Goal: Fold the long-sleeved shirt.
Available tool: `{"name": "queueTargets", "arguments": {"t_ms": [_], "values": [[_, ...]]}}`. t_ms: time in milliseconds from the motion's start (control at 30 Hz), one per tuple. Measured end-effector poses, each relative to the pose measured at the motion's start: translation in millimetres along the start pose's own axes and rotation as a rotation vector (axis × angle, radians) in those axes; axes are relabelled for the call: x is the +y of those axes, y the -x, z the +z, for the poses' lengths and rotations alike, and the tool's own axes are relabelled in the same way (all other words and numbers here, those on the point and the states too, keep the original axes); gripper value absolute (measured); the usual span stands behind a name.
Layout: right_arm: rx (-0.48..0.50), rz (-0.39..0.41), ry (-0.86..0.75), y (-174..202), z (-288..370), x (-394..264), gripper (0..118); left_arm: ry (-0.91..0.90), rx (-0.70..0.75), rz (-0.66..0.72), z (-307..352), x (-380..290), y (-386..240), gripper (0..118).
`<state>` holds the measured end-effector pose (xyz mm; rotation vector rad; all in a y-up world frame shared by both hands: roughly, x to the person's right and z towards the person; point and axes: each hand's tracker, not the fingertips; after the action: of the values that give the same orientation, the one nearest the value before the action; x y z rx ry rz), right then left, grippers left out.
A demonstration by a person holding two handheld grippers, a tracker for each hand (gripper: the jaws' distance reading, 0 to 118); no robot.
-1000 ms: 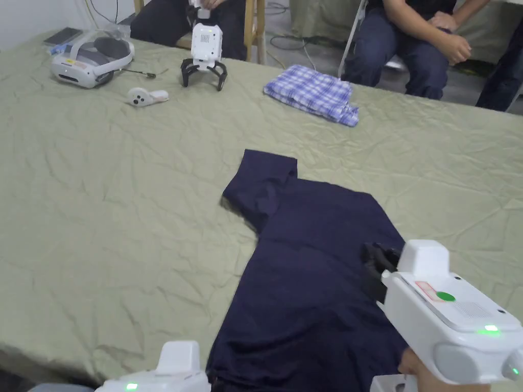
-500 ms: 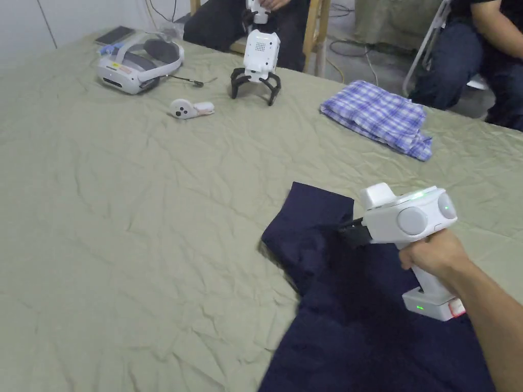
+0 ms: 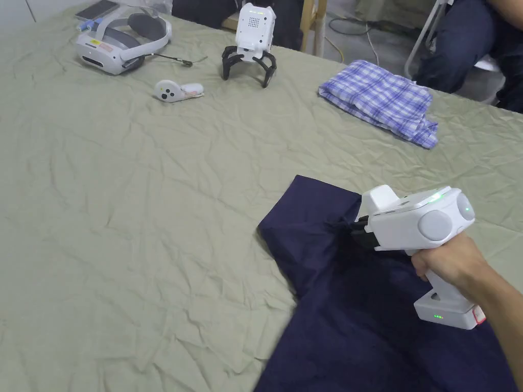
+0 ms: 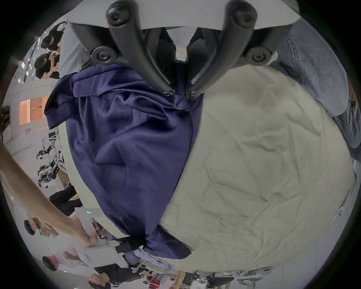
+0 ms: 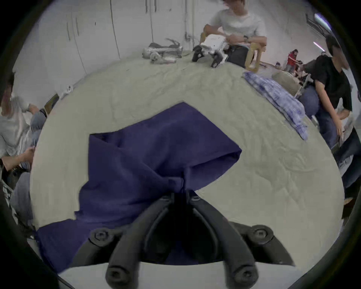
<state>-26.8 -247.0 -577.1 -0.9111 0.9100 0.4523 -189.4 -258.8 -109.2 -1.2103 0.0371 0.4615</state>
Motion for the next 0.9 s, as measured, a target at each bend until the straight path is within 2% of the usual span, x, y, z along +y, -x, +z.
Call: {"name": "queueTargets", "arguments": {"t_ms": [33,200,267,333,500,600,667,767,900], "values": [[-0.018,0.008,-0.029,1,13,-5,7,-0.008,-0.004,0.006,4,3,-2,11],[-0.042,-0.084,-0.139,6,88,-23,6,-0.092,-0.033,0.016,28,-9,2,11],[-0.071,-0.087,-0.163,8,111,-32,6,-0.107,-0.035,0.011,42,-13,2,11],[-0.111,-0.066,-0.185,15,142,-40,6,-0.184,-0.05,0.012,60,-16,1,11],[-0.194,-0.131,-0.314,35,230,-63,5,-0.352,-0.086,0.008,108,-10,-3,11],[-0.238,-0.178,-0.415,44,287,-69,4,-0.46,-0.101,-0.052,142,4,-10,11],[-0.31,-0.184,-0.476,49,329,-74,4,-0.552,-0.103,-0.092,165,17,-13,11],[-0.337,-0.24,-0.592,52,391,-79,3,-0.655,-0.107,-0.14,197,44,-17,11],[-0.401,-0.256,-0.702,59,466,-77,3,-0.822,-0.125,-0.155,246,90,-23,11]]}}
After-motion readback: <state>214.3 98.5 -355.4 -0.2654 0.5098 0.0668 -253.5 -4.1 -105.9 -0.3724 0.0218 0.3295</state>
